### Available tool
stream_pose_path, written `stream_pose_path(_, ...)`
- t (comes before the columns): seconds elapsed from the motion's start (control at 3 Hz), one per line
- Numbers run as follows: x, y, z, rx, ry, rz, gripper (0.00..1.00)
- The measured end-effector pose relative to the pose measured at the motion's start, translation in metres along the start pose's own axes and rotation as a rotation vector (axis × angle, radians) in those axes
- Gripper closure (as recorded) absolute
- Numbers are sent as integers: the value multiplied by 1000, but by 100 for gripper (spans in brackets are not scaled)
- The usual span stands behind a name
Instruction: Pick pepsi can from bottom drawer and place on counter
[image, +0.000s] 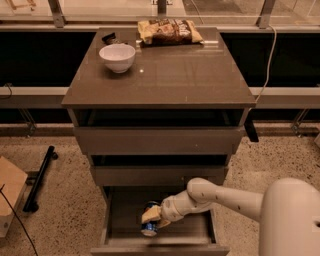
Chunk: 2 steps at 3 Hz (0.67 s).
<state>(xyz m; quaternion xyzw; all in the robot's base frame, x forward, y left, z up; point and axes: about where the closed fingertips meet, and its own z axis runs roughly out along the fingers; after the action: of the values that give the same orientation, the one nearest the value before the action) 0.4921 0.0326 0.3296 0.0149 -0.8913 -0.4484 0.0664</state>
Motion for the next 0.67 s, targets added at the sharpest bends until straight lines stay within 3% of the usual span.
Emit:
stream_pose_path(0.33, 26, 20, -54, -45, -46, -99, 100)
stream_pose_path(0.67, 48, 44, -116, -77, -138, -220, 100)
